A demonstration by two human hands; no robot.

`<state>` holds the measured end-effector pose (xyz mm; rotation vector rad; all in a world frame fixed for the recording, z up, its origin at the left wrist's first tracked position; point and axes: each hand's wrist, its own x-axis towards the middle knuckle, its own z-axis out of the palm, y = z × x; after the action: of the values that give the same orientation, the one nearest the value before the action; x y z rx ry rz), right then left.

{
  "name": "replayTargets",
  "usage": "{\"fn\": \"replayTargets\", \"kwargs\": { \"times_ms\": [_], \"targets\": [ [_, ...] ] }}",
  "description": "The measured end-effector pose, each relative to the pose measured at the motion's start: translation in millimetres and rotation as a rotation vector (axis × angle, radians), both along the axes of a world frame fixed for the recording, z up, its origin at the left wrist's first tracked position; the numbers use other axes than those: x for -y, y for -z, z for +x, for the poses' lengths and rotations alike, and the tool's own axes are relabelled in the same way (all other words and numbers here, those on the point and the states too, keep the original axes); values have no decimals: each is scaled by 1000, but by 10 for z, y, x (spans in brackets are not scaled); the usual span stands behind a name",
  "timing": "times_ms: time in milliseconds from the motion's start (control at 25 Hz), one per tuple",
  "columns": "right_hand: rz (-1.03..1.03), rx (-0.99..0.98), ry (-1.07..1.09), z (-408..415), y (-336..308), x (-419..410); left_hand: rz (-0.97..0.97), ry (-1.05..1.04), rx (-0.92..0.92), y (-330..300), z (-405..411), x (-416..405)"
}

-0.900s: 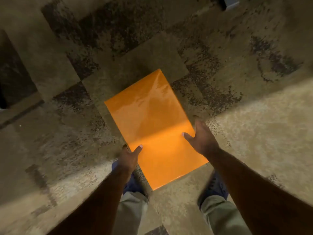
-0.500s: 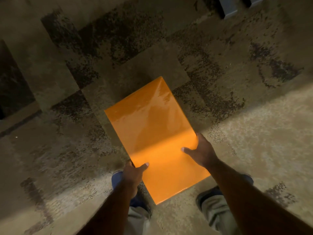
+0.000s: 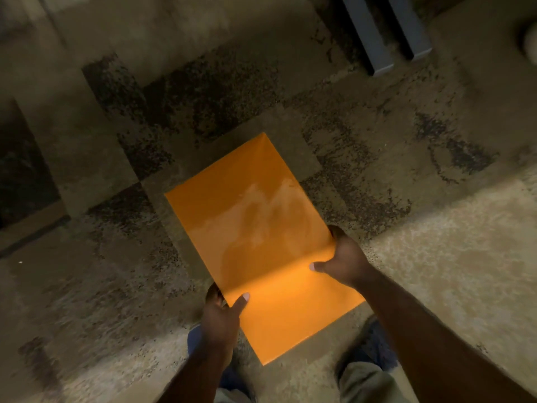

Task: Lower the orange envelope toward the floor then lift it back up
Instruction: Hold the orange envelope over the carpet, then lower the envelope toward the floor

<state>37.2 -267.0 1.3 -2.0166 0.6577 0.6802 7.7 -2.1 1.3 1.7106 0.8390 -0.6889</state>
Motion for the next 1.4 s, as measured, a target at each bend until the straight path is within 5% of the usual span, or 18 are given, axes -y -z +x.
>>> {"fn": "replayTargets", "kwargs": {
  "times_ms": [520,960,1160,1400],
  "targets": [
    [-160,75,3,1408,230,985,51,157,195,216,1497,962],
    [-130,57,106,1353,586,1226,100,294,142,483,1513,1305],
    [-411,201,-54,1049,318,1042,131,320,-3,284,1388,1317],
    [-386,196,-327,719,-274,886,281,385,-50,-343,1005,1355]
  ]
}}
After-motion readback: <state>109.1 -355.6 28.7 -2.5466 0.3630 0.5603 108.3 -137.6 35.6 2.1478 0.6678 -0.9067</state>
